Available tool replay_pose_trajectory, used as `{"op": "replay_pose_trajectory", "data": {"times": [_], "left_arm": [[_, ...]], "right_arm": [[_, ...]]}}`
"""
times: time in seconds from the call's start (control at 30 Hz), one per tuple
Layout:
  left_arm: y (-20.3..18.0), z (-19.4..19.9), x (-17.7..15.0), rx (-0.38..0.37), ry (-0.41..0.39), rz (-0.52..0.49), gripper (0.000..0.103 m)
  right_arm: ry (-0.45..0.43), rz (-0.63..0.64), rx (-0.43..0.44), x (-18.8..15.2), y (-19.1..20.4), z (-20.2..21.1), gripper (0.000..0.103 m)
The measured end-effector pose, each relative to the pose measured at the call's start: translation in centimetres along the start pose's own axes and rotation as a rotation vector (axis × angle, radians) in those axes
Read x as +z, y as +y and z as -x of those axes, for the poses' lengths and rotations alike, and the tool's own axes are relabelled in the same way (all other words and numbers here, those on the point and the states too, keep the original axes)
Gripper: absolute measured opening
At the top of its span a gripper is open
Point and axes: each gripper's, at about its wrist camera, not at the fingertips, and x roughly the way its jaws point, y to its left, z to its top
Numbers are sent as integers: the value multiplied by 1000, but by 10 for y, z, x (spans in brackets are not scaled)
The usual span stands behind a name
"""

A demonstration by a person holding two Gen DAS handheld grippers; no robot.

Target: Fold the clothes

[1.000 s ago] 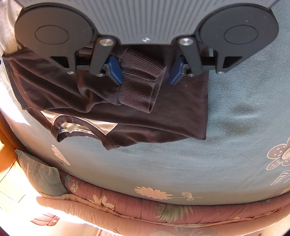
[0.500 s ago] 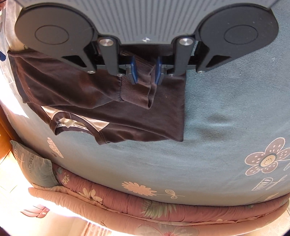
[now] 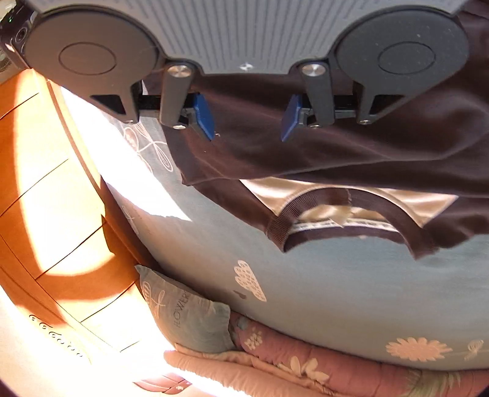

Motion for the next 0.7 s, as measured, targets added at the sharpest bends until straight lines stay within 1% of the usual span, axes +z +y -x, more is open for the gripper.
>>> {"op": "replay_pose_trajectory", "data": {"times": [0.07,0.1,0.13,0.2,0.3,0.33,0.37,0.4,0.43,0.47,0.53,0.57,0.6,0.7], "left_arm": [[1,-21,-2,28,-28,-7,47],[0,-25,-1,34,-76,-31,51],[-1,-28,2,56,-114,-46,51],[-10,-29,10,78,-131,-63,50],[-25,-29,21,105,-148,-89,49],[-32,-25,22,81,-143,-104,49],[-40,-24,21,41,-118,-126,54],[-49,-24,20,-1,-89,-148,63],[-57,-24,19,-43,-60,-171,68],[-65,-23,18,-85,-31,-194,70],[-77,-39,16,-85,17,-220,70],[-79,-55,16,-97,62,-199,69],[-80,-70,15,-120,100,-171,69],[-85,-107,12,-196,140,-113,70]], "right_arm": [[9,12,-7,0,1,2,103],[10,15,-9,1,1,4,103],[8,17,-7,1,1,6,103],[6,22,-3,1,2,9,103],[13,68,-10,0,5,8,103],[15,89,-10,0,6,8,103],[17,109,-8,0,7,8,103],[17,135,10,0,7,8,103],[16,162,30,1,8,8,103],[10,193,49,1,8,7,103],[40,203,31,-1,7,2,103],[56,207,22,-2,6,0,103],[60,200,35,-4,5,-1,103],[67,174,79,-9,1,-3,103]]}}
